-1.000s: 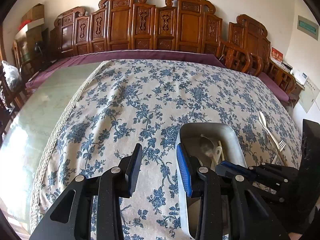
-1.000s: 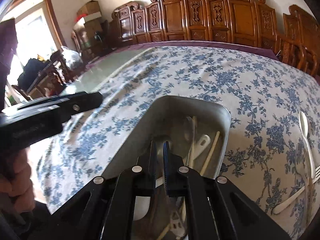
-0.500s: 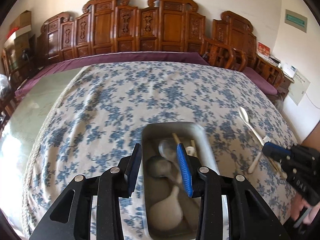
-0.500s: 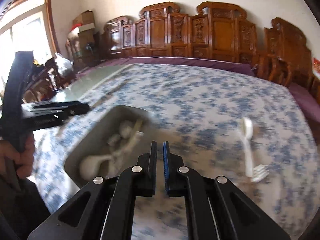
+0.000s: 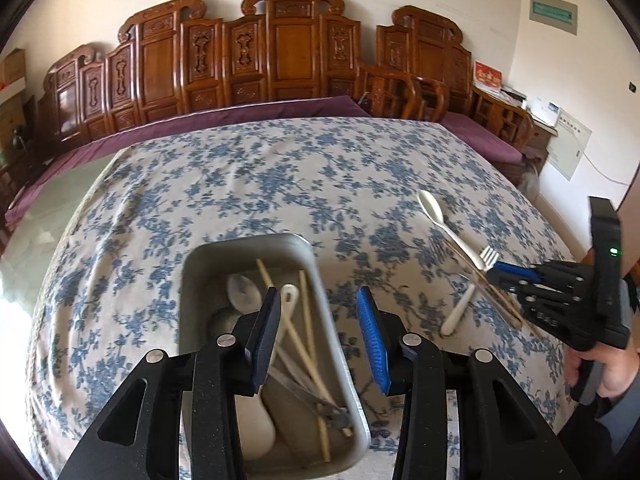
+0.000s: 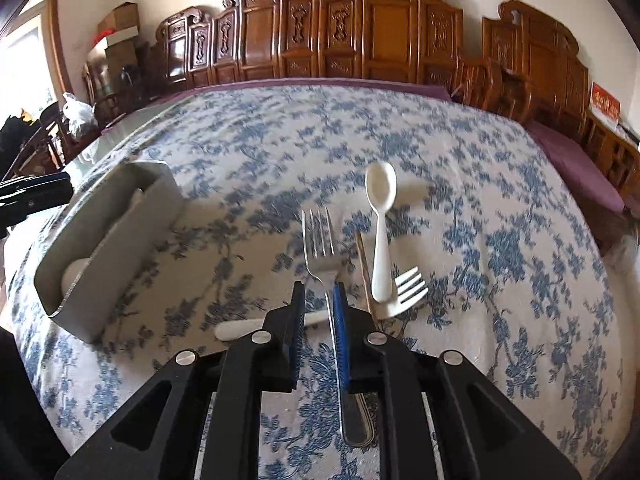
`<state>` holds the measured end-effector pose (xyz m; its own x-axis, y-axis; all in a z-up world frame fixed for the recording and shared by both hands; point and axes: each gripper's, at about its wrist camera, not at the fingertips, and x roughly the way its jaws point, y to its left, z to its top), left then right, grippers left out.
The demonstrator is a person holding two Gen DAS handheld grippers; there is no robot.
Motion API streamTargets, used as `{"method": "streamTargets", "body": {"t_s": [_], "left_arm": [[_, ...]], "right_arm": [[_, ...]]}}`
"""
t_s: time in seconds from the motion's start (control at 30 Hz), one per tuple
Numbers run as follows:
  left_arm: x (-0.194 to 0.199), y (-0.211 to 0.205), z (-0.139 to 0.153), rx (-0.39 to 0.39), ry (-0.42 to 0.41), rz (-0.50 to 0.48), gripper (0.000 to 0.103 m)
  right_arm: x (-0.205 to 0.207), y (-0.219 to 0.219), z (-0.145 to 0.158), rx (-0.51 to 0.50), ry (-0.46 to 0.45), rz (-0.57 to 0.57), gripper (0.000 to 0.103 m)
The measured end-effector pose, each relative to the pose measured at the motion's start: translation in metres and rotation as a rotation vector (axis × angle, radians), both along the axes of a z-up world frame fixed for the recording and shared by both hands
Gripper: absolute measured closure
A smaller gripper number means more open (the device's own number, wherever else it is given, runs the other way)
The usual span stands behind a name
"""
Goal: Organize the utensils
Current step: 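Move the right gripper to the metal fork and grasp it, then grasp a wooden chopstick with the left gripper while the right gripper holds the fork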
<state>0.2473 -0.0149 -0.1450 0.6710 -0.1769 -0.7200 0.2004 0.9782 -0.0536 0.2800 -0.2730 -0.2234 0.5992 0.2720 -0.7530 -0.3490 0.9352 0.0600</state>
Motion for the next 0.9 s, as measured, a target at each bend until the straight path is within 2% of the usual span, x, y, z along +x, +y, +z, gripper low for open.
{"method": "streamTargets", "body": {"t_s": [0.33, 0.63, 0.9], "left_arm": [[-0.004, -0.018, -0.007, 0.005, 0.014, -0.035, 0.066], [-0.006, -0.024, -0.009, 0.010, 0.016, -0.050, 0.066], [-0.007, -0.030, -0.012, 0.016, 0.018, -0.068, 0.066]], "right_arm": [[0.008, 0.003, -0.027, -0.071, 0.048, 0.018, 0.087], [0.011, -0.006, -0.032, -0.053, 0.100, 0.010, 0.087], [0.014, 0.002, -0.033, -0.103, 0.083, 0.016, 0.087]]}}
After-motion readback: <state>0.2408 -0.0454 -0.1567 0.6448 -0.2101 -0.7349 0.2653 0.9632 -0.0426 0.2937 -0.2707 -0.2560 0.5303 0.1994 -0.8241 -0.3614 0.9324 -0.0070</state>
